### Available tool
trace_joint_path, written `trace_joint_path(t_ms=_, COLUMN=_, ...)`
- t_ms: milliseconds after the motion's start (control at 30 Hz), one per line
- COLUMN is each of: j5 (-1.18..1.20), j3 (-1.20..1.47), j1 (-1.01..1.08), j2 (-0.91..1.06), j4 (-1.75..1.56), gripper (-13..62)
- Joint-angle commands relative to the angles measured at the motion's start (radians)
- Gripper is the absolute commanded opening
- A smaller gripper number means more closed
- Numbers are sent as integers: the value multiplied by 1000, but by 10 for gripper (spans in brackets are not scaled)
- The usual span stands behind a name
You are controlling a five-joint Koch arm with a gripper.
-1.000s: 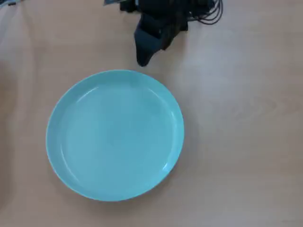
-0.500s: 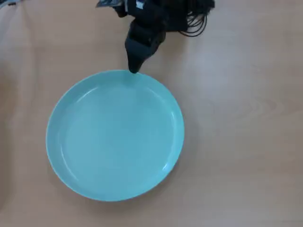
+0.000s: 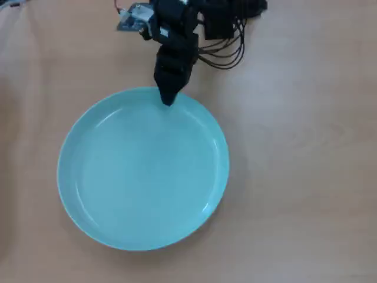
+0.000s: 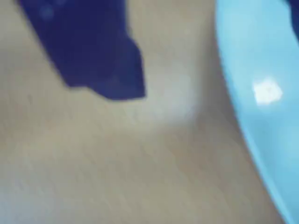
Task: Move the green bowl from right to left
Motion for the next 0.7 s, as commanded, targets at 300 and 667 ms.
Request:
trace_joint_path(t_ms=300, j5=-18, j3=-44, j1=14, j2=-130, j4=-129, gripper=393)
trace_joint_path(t_ms=667, j5=-48, j3=-87, j1=38, j2=-170, j4=-163, gripper=391)
